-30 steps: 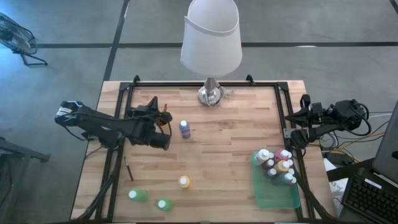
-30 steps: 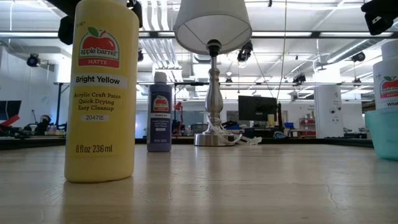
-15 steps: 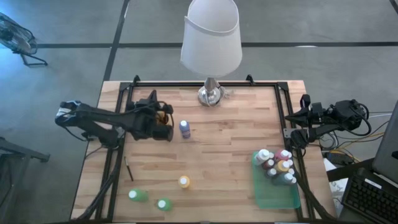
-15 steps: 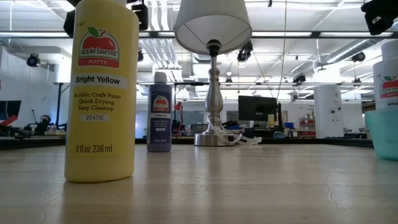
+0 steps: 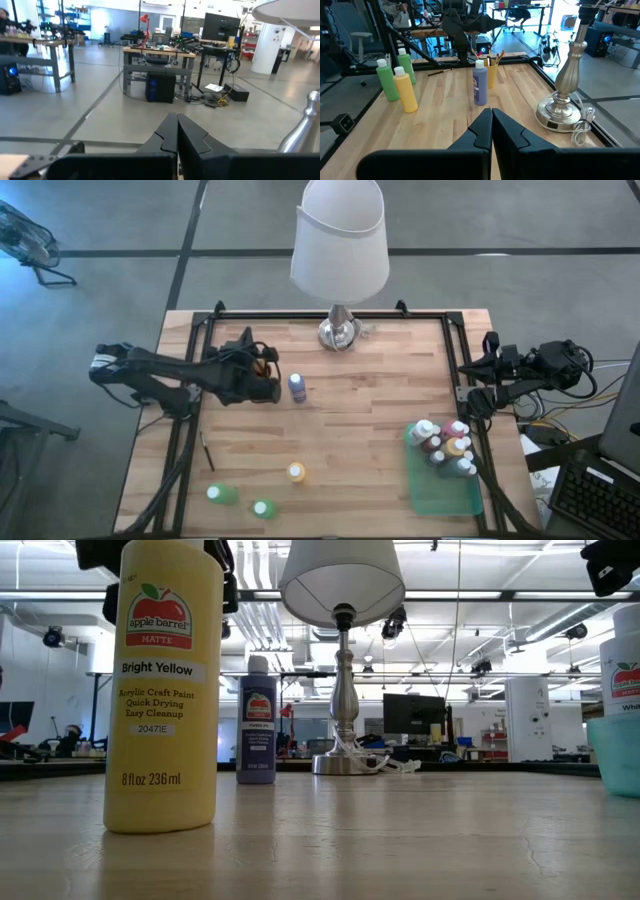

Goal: Pick & Place Paint Supplies
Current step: Put the silver paint brush into the yellow cup

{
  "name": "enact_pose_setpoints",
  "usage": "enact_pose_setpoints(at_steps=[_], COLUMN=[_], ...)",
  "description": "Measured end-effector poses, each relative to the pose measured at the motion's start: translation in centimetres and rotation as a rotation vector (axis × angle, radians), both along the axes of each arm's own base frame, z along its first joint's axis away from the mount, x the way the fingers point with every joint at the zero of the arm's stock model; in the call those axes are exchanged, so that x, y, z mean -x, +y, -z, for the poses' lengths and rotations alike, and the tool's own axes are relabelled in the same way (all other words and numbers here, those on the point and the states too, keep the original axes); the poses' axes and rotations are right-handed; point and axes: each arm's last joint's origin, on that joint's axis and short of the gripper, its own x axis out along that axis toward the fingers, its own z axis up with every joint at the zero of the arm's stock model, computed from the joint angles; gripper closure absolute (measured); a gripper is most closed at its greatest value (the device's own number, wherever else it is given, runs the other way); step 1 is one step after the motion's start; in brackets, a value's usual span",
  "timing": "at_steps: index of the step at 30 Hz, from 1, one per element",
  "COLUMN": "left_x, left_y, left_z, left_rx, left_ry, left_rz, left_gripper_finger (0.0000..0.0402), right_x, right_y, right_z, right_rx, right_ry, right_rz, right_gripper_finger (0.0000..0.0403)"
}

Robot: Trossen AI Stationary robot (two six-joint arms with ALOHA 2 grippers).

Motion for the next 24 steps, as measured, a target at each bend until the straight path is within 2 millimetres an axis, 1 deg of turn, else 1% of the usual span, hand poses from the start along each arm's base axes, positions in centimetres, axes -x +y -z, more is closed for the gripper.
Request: enact_pose_setpoints(at_steps=[7,15,24], left_x=[-0.2,0.2,0.5], left_y=[0.0,0.0,0.0], left_z=[2.0,4.1,5.4], left_rx=[0.003,0.018,0.048], left_ry=[-0.053,-0.082,-0.11], left_rz=[0.0,0.007,0.021], left_gripper_finger=[0.0401,0.0401,0.0401], right_x=[0.0,0.0,0.0], right_y=[0.0,0.0,0.0], right_z=[0.0,0.0,0.0], right_rx=[0.0,0.0,0.0], right_ry=[0.0,0.0,0.001], right_rz=[0.0,0.0,0.001], right_gripper_finger=[0.0394,0.0394,0.0394])
